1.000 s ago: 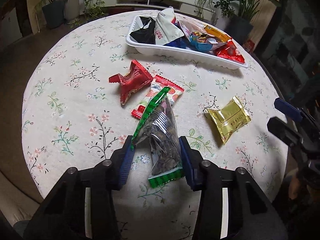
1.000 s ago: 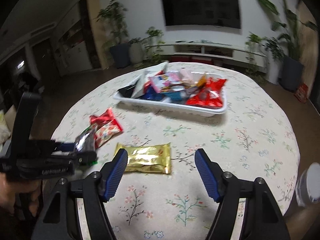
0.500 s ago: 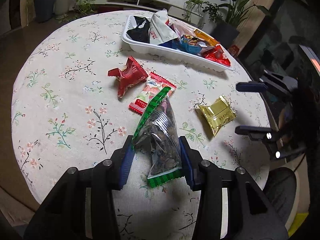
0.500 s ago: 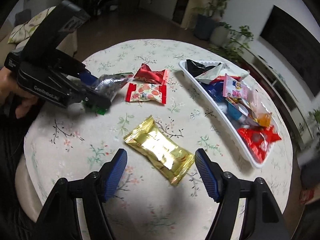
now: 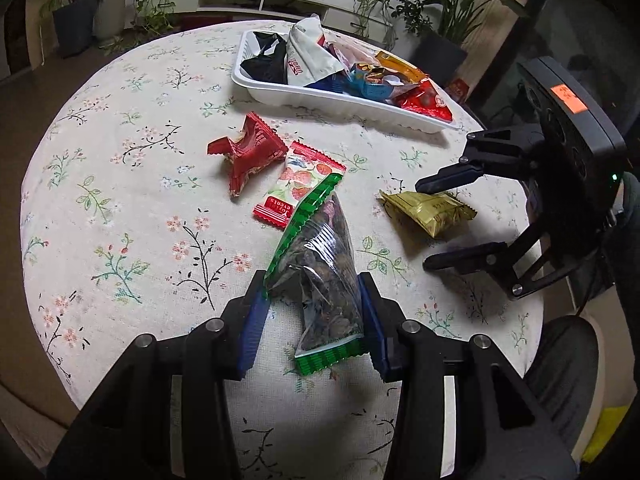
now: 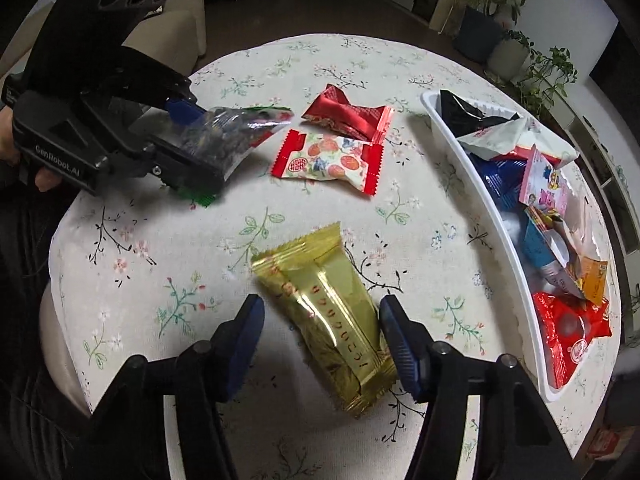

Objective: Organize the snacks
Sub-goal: 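Grasp the gold wrapped pack with the right tool, then carry both packs into the white tray and open both tools, then withdraw both tools from the tray back over the table, then grasp the red foil pack with the left tool, then grasp the white strawberry-print pack with the right tool, then carry both packs into the white tray and open both tools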

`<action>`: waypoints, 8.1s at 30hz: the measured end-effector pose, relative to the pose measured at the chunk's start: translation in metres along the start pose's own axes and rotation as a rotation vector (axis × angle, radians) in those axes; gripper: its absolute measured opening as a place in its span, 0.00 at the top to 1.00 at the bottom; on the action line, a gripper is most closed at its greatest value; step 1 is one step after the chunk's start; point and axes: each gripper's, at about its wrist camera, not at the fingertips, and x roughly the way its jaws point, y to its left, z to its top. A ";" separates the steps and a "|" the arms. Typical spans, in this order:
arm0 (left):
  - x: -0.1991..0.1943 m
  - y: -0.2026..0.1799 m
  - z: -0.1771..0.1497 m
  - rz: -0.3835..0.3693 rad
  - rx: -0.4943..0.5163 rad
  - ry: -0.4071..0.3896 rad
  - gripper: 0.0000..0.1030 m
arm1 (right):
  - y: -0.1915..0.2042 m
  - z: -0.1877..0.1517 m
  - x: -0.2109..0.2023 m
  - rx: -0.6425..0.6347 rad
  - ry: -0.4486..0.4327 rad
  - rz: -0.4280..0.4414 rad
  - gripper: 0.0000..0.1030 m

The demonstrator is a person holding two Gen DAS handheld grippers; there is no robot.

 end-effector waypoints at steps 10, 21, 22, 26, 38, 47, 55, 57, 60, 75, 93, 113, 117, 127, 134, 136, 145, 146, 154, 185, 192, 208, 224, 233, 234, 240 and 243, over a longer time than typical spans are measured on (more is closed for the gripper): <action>-0.002 0.001 -0.002 -0.014 -0.003 -0.005 0.63 | -0.015 -0.007 -0.005 0.189 -0.034 0.070 0.66; -0.020 -0.015 -0.006 -0.036 0.027 -0.032 0.65 | 0.016 -0.038 -0.054 0.442 -0.226 0.008 0.74; -0.023 -0.018 -0.005 -0.040 0.032 -0.038 0.65 | 0.016 -0.041 -0.061 0.483 -0.258 0.012 0.74; -0.033 -0.030 -0.001 -0.053 0.050 -0.057 0.65 | 0.018 -0.058 -0.089 0.677 -0.390 0.045 0.74; -0.055 -0.058 0.082 -0.090 0.122 -0.124 0.65 | -0.017 -0.083 -0.150 0.945 -0.560 -0.063 0.74; -0.028 -0.078 0.196 -0.032 0.180 -0.135 0.65 | -0.092 -0.045 -0.192 0.985 -0.559 -0.212 0.74; 0.051 -0.074 0.242 0.007 0.169 -0.051 0.65 | -0.166 -0.004 -0.155 1.017 -0.433 -0.275 0.74; 0.068 -0.071 0.246 0.015 0.166 -0.031 0.65 | -0.178 0.002 -0.135 1.023 -0.382 -0.287 0.74; 0.088 -0.065 0.250 0.026 0.162 -0.011 0.65 | -0.188 0.001 -0.109 1.048 -0.335 -0.264 0.74; 0.130 -0.060 0.255 0.050 0.167 0.009 0.62 | -0.220 0.000 -0.050 1.131 -0.218 -0.232 0.73; 0.113 -0.065 0.254 0.049 0.154 -0.053 0.29 | -0.217 0.006 -0.059 1.120 -0.257 -0.251 0.72; -0.042 0.050 0.122 0.097 -0.002 -0.138 0.00 | -0.079 -0.023 -0.114 1.074 -0.491 -0.243 0.21; -0.030 0.068 0.095 0.140 0.055 -0.071 0.01 | -0.036 -0.019 -0.093 1.051 -0.430 -0.238 0.21; 0.011 0.024 0.101 0.225 0.446 0.049 0.01 | 0.027 -0.006 -0.048 1.083 -0.344 -0.217 0.21; 0.047 0.029 0.113 0.226 0.483 0.122 0.11 | 0.029 -0.006 -0.041 1.105 -0.318 -0.208 0.21; 0.054 0.031 0.113 0.215 0.485 0.134 0.16 | 0.028 -0.006 -0.038 1.103 -0.309 -0.206 0.21; 0.068 0.034 0.115 0.199 0.475 0.143 0.30 | 0.024 -0.001 -0.028 1.092 -0.289 -0.205 0.22; 0.069 0.033 0.115 0.191 0.475 0.144 0.34 | 0.024 -0.001 -0.027 1.091 -0.287 -0.207 0.22; 0.069 0.033 0.116 0.151 0.400 0.143 0.67 | 0.022 0.006 -0.020 1.080 -0.258 -0.228 0.23; 0.026 0.097 0.109 0.085 0.057 -0.033 0.72 | 0.008 0.076 0.021 1.087 -0.109 -0.358 0.36; 0.023 0.096 0.108 0.072 0.058 -0.038 0.72 | 0.010 0.095 0.034 1.062 -0.082 -0.381 0.46; 0.026 0.090 0.104 0.035 0.087 -0.010 0.72 | 0.015 0.081 0.026 1.006 -0.119 -0.375 0.67; -0.013 0.030 0.124 -0.060 0.166 -0.126 0.72 | -0.005 -0.014 -0.047 1.169 -0.266 -0.429 0.67; 0.010 -0.034 0.219 -0.012 0.205 -0.153 0.72 | -0.075 -0.026 -0.121 1.129 -0.350 -0.508 0.67; 0.016 -0.036 0.228 -0.011 0.197 -0.148 0.72 | -0.085 -0.023 -0.126 1.115 -0.349 -0.514 0.67; 0.060 -0.048 0.264 0.021 0.187 -0.117 0.72 | -0.148 -0.004 -0.113 1.096 -0.310 -0.473 0.67; 0.082 -0.047 0.273 0.045 0.176 -0.093 0.72 | -0.168 0.002 -0.096 1.083 -0.287 -0.459 0.67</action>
